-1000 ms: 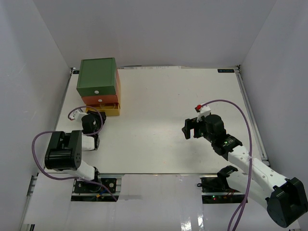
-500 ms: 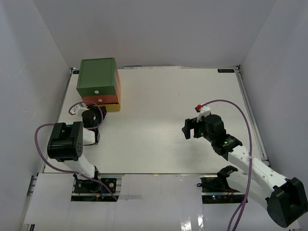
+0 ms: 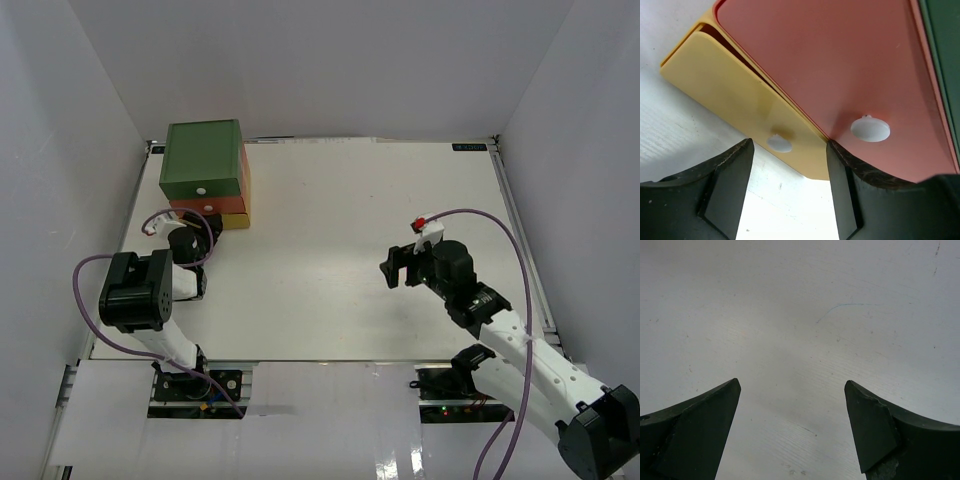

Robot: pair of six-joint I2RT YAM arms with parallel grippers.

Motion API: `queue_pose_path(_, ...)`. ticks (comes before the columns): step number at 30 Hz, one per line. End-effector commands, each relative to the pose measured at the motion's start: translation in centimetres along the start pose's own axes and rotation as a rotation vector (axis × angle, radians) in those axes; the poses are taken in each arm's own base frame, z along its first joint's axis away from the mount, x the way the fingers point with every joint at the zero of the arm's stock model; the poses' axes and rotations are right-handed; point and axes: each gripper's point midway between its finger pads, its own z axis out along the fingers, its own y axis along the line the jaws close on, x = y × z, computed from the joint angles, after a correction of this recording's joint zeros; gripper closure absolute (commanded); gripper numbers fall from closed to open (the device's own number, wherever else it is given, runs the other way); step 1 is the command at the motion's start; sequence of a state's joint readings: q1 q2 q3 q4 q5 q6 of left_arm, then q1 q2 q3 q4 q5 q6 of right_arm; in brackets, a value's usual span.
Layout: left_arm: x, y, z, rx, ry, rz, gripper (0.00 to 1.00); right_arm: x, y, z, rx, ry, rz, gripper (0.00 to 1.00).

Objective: Sort the stationery into containers
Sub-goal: Close the drawer in the storage box, then reset both arms

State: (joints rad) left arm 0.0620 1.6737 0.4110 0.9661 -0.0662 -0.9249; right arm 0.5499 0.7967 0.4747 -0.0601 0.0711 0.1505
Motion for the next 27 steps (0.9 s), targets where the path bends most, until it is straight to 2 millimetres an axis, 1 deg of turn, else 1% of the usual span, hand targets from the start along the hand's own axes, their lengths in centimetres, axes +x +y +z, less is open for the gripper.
queue_pose_path(1, -0.9, -1.5, 0.4, 0.056, -0.023, -0.008, 0.29, -2.1, 0.1, -0.9, -0.001, -0.053, 0.005, 0.09)
queue_pose_path(3, -0.8, -1.5, 0.0, 0.055, -0.017, -0.016, 0.28, -2.7, 0.1, -1.5, 0.003, -0.072, 0.005, 0.09)
queue_pose_path(4, -0.9, -1.7, -0.3, 0.058, -0.015, -0.032, 0.27, -2.6, 0.0, -1.6, 0.011, -0.067, 0.006, 0.09)
queue_pose_path(6, -0.5, -1.6, -1.1, 0.056, 0.008, -0.049, 0.26, -3.4, -0.2, -2.3, 0.021, -0.093, 0.008, 0.1)
queue_pose_path(7, 0.0, -1.2, -1.6, 0.032, 0.031, -0.061, 0.25, -3.6, -0.2, -2.5, 0.025, -0.102, 0.008, 0.1)
queue_pose_path(8, -0.5, -1.9, -2.3, 0.046, 0.025, -0.07, 0.25, -3.7, -0.3, -2.8, 0.03, -0.105, 0.009, 0.1)
queue_pose_path(9, -0.5, -1.9, -2.7, 0.036, 0.036, -0.07, 0.24, -4.4, -0.3, -3.3, 0.031, -0.129, 0.01, 0.1)
queue_pose_path(10, 0.3, -0.9, -3.3, -0.023, 0.083, -0.065, 0.23, -4.8, -0.4, -3.6, 0.039, -0.138, 0.007, 0.1)
queue_pose_path(11, -0.8, -2.2, -4.0, 0.003, 0.067, -0.046, 0.21, -5.1, -0.5, -4.1, 0.046, -0.146, 0.007, 0.1)
queue_pose_path(12, -1.3, -2.7, -4.3, -0.004, 0.069, -0.034, 0.2, -6.0, -0.6, -4.6, 0.055, -0.168, 0.004, 0.1)
queue_pose_path(13, -0.4, -1.4, -5.2, -0.078, 0.122, -0.018, 0.18, -6.5, -0.7, -5.0, 0.065, -0.18, 0.0, 0.1)
queue_pose_path(14, -1.9, -3.0, -6.1, -0.042, 0.096, 0.021, 0.17, -7.1, -1.0, -5.5, 0.079, -0.199, 0.002, 0.1)
queue_pose_path(15, -1.9, -3.0, -6.8, -0.075, 0.127, 0.047, 0.16, -7.7, -1.4, -6.2, 0.108, -0.208, -0.006, 0.1)
queue_pose_path(17, -3.2, -4.4, -7.9, -0.059, 0.125, 0.107, 0.12, -8.8, -1.9, -7.2, 0.139, -0.236, -0.011, 0.1)
queue_pose_path(18, -5.6, -7.2, -8.8, 0.004, 0.079, 0.192, 0.1, -9.4, -2.3, -8.0, 0.164, -0.253, -0.015, 0.1)
queue_pose_path(19, -5.0, -7.2, -9.9, -0.009, 0.151, 0.237, 0.07, -10.1, -2.4, -8.7, 0.171, -0.278, -0.023, 0.1)
queue_pose_path(20, -5.9, -8.0, -10.6, 0.008, 0.152, 0.321, 0.02, -10.4, -2.6, -9.2, 0.181, -0.29, -0.022, 0.1)
queue_pose_path(21, -7.4, -10.2, -12.2, 0.037, 0.151, 0.359, 0.02, -11.1, -2.9, -10.0, 0.202, -0.314, -0.018, 0.1)
queue_pose_path(23, -8.8, -12.1, -13.9, 0.075, 0.149, 0.43, 0.02, -12.1, -3.1, -11.3, 0.216, -0.36, -0.019, 0.1)
queue_pose_path(24, -10.1, -13.7, -15.7, 0.104, 0.139, 0.491, 0.02, -12.5, -3.2, -11.8, 0.225, -0.377, -0.018, 0.1)
queue_pose_path(25, -10.5, -14.4, -16.7, 0.12, 0.139, 0.515, 0.02, -13.4, -3.3, -12.8, 0.232, -0.412, -0.016, 0.1)
queue_pose_path(26, -11.0, -15.2, -17.6, 0.134, 0.132, 0.533, 0.02, -13.8, -3.6, -13.4, 0.252, -0.429, -0.022, 0.1)
queue_pose_path(27, -11.9, -16.3, -19.4, 0.155, 0.118, 0.56, 0.02, -14.1, -3.8, -13.9, 0.263, -0.44, -0.026, 0.1)
